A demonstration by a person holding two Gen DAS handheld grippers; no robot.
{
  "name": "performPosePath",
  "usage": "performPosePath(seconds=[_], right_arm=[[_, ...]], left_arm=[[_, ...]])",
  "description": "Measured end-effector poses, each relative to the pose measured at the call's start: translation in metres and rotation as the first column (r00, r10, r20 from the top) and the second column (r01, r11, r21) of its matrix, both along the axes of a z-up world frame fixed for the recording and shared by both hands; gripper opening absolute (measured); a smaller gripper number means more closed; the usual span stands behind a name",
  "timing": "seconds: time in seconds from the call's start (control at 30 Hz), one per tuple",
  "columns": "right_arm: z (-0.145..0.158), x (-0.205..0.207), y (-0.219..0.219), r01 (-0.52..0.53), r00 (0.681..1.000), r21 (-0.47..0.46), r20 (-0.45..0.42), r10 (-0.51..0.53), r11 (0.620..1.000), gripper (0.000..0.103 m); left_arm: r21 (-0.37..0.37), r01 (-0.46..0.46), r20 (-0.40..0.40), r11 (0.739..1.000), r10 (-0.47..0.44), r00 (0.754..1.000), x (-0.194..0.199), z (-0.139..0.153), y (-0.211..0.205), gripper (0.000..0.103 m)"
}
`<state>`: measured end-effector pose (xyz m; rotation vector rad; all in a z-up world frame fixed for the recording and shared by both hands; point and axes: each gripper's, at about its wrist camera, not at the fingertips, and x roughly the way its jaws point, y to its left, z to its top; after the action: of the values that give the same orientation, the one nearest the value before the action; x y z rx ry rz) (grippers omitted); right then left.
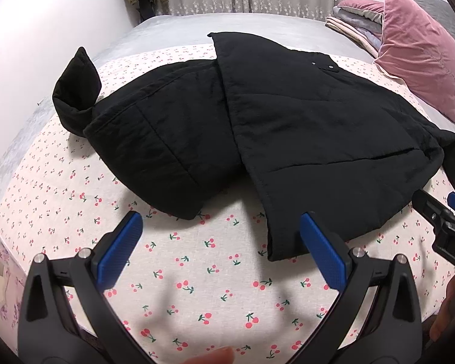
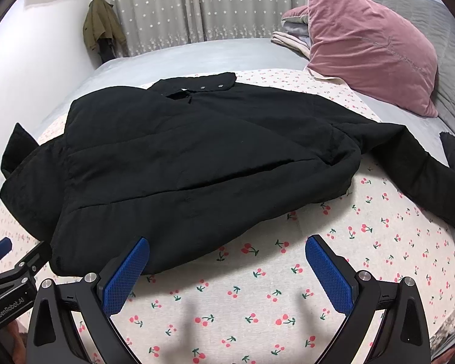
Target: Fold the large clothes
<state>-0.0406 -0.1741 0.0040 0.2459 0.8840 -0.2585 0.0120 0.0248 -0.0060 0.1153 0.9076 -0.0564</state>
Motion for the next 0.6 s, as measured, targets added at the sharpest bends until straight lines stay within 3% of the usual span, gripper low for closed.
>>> performPosePath(seconds=[0.6], right_arm=[[-0.0036,0.0014,0.0018,-0.003,1.0,0.0,-0.012,0.003,1.0,0.103]], left_arm=[[0.001,-0.002,0.013,1.0,0.002,1.0,0.0015,0.0012,0.003,0.103]])
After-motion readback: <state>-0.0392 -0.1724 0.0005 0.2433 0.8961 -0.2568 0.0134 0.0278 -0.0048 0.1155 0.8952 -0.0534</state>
